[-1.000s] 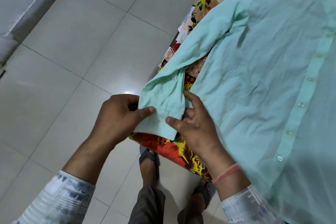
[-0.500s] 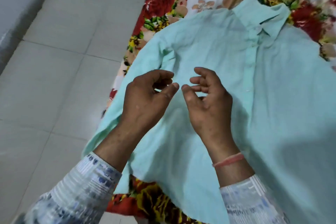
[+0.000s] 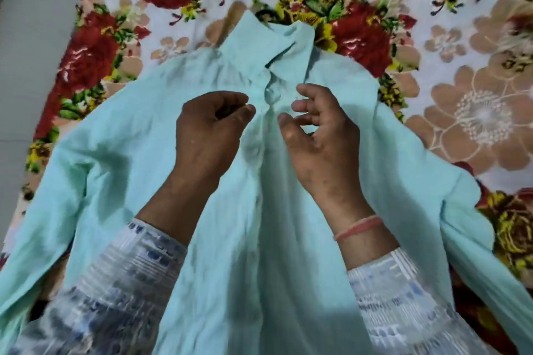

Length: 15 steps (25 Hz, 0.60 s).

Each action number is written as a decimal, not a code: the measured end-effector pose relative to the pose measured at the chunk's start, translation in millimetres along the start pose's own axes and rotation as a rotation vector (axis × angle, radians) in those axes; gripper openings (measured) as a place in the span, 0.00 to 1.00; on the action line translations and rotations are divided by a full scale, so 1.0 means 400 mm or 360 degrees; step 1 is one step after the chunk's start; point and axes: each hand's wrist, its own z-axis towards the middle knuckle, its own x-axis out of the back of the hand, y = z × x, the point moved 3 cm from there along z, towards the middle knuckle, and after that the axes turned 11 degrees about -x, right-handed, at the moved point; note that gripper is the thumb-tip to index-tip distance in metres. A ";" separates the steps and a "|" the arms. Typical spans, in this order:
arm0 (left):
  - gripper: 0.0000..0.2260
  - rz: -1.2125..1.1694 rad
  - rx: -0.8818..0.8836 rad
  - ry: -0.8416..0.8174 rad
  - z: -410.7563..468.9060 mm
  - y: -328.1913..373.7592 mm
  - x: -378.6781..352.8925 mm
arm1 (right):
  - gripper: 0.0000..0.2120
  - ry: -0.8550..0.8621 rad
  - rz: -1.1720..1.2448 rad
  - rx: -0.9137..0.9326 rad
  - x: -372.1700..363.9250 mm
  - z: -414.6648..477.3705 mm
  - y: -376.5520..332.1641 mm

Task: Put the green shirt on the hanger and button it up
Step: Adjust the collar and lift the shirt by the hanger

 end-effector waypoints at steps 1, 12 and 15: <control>0.09 0.0008 0.0011 -0.0006 0.022 0.017 -0.031 | 0.18 0.0007 0.0000 -0.0033 0.017 0.042 0.004; 0.33 0.0713 0.0018 0.0145 0.469 0.087 -0.156 | 0.32 0.0064 -0.0577 -0.0401 -0.051 0.559 -0.032; 0.38 0.1038 0.0117 -0.0071 0.533 0.074 -0.192 | 0.30 -0.0129 -0.0607 -0.0569 -0.093 0.600 -0.043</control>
